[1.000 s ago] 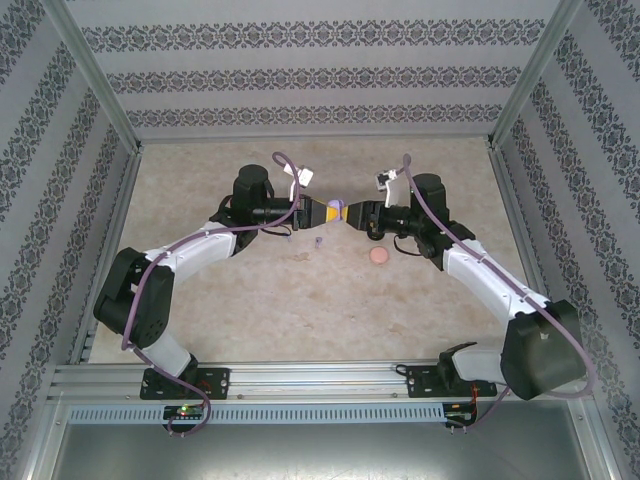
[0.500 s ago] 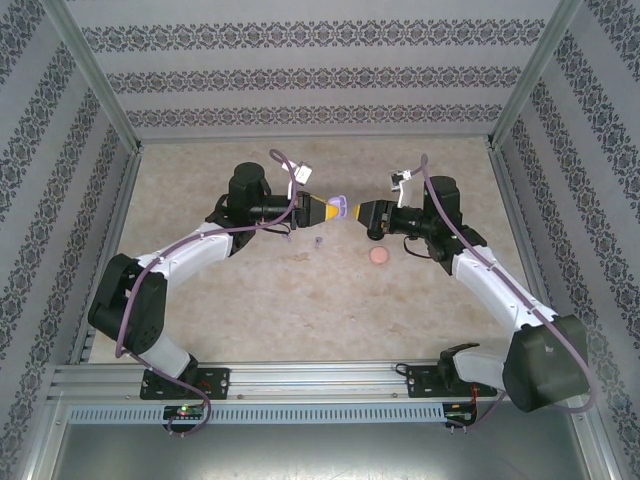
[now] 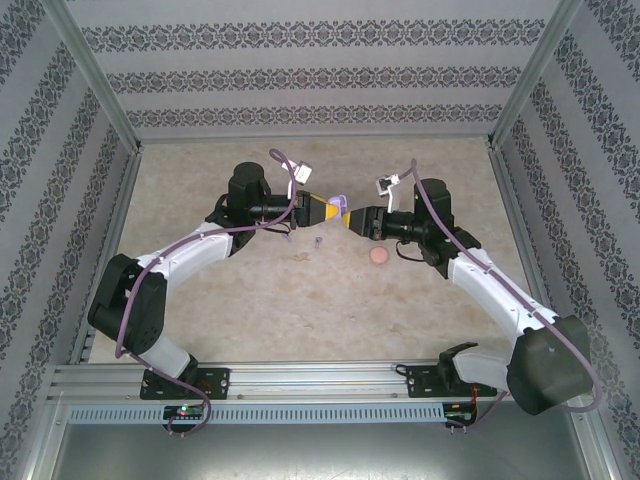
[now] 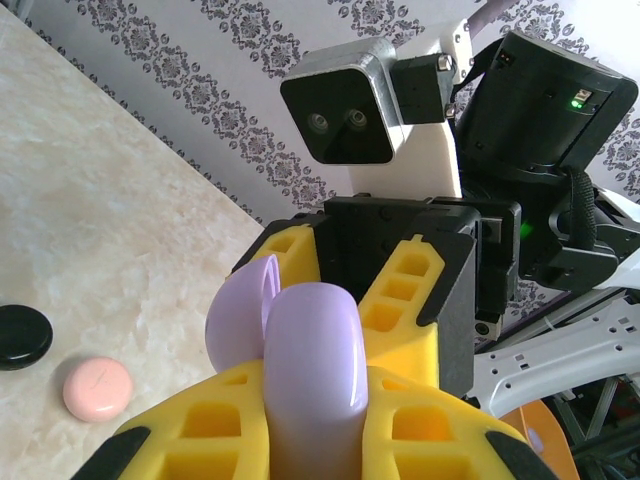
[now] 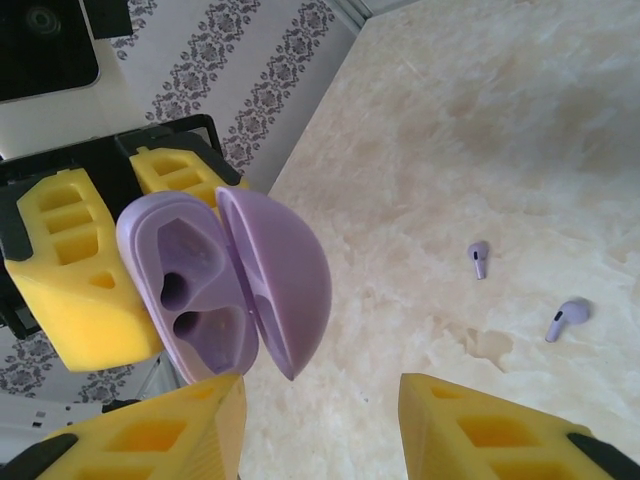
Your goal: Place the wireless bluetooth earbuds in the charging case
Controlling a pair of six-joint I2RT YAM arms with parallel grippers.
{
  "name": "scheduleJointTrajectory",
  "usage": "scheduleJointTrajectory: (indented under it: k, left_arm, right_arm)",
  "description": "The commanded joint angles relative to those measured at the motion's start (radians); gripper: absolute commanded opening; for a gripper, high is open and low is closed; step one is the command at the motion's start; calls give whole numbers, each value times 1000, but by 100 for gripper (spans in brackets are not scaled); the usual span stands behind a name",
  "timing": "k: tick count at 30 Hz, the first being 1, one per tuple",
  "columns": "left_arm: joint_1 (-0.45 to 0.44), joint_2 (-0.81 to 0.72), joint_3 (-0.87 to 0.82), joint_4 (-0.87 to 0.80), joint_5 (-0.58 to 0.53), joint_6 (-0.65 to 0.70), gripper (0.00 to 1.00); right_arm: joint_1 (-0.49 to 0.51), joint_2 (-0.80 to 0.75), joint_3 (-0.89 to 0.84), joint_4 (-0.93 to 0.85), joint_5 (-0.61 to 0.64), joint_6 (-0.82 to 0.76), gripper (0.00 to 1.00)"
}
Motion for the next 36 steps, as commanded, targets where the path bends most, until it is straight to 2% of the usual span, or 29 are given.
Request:
scheduleJointTrajectory:
  k: [1,15,19,24,30,33,36]
  left_arm:
    - [2,-26,26,50,29,16,0]
    - [0,-23,17,61,43,13,0]
    - [0,-24,15,60,44,13,0]
    - [-5,-24,15,63,44,11,0]
    - [-7,-15,23,39,48,20,0]
    - [-7,-12,22,20,33,27,13]
    - [-7,-12,13,14,-4,28,36]
  right_arm:
    - [8,16,31,9,17,6,43]
    - [3,70,89,27,56,31,37]
    - [5,87,101,31,52,39,33]
    - [10,95,106,32,41,34,22]
    - [34,101,139,15,36,24,0]
    - [49,103,165,-5,45,17,0]
    - [59,102,179,-19,65,17,0]
